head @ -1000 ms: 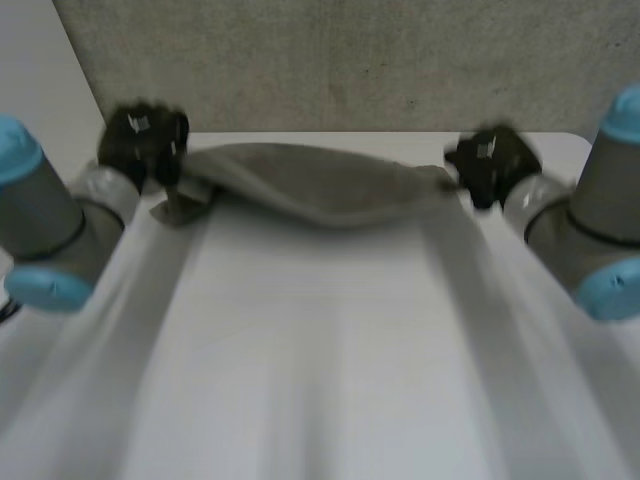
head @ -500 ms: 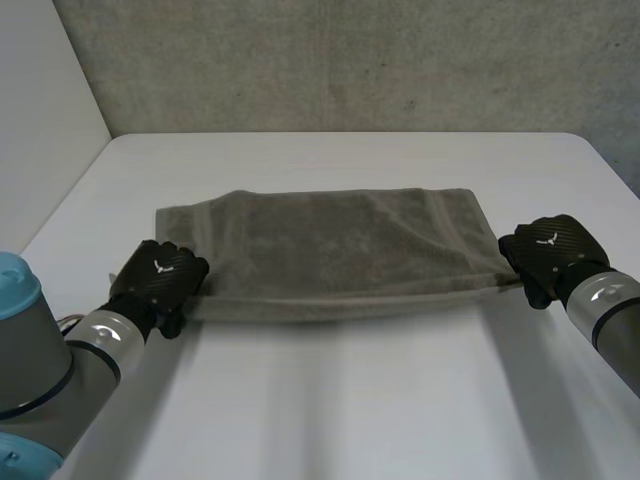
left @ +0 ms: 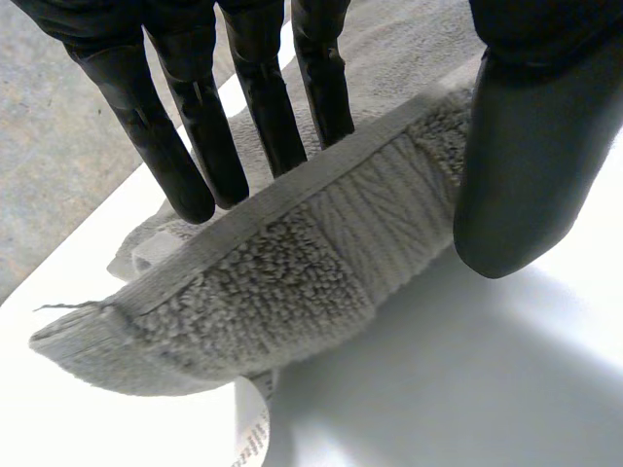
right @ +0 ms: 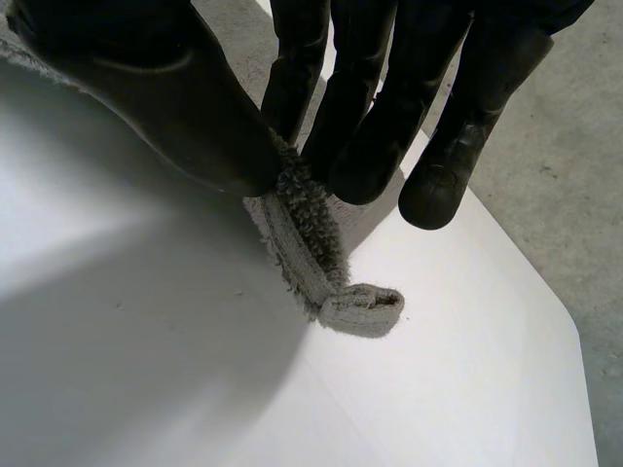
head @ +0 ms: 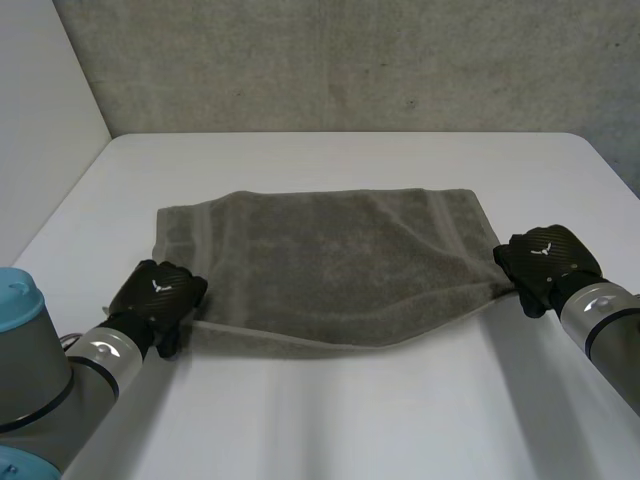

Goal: Fold the towel.

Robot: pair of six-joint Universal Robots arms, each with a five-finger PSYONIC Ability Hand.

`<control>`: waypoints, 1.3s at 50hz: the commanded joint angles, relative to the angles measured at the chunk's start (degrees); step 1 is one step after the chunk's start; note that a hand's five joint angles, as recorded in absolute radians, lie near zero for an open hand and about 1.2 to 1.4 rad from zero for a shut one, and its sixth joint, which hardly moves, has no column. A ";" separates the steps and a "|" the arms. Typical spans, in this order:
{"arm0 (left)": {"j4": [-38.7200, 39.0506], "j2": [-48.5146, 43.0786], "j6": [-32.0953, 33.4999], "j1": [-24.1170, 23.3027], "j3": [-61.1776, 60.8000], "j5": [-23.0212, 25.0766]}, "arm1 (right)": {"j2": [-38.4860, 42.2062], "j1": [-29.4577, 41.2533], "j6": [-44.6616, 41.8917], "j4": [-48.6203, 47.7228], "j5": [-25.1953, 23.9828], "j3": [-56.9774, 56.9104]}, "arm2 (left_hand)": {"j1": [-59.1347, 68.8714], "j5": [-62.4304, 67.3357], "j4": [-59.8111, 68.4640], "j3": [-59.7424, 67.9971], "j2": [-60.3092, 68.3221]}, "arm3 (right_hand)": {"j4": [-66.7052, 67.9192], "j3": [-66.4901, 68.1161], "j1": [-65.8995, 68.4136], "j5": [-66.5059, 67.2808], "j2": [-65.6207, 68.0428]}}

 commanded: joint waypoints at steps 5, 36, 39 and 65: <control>0.02 1.72 -0.01 0.60 -0.48 0.17 | 0.57 0.24 -0.04 -0.54 0.00 0.63 | 9.00 -0.26 8.74 9.32 8.72 | 2.84 3.49 3.72 3.87 5.11; -12.02 29.84 -0.01 7.98 -1.88 5.25 | -20.26 -8.19 -5.74 25.82 -8.42 -7.19 | 35.78 26.52 35.53 36.10 35.50 | 2.84 3.49 3.72 3.87 5.11; -12.02 29.24 -0.01 8.68 -1.88 7.89 | -19.65 -8.81 -6.80 26.97 -9.83 -8.16 | 35.78 26.52 35.53 36.10 35.50 | 2.84 3.49 3.72 3.87 5.11; -11.32 -23.22 -0.53 2.01 36.23 0.87 | 25.34 2.34 -2.16 19.96 1.06 -36.88 | 35.78 26.52 35.53 36.10 35.50 | 2.84 3.49 3.72 3.87 5.11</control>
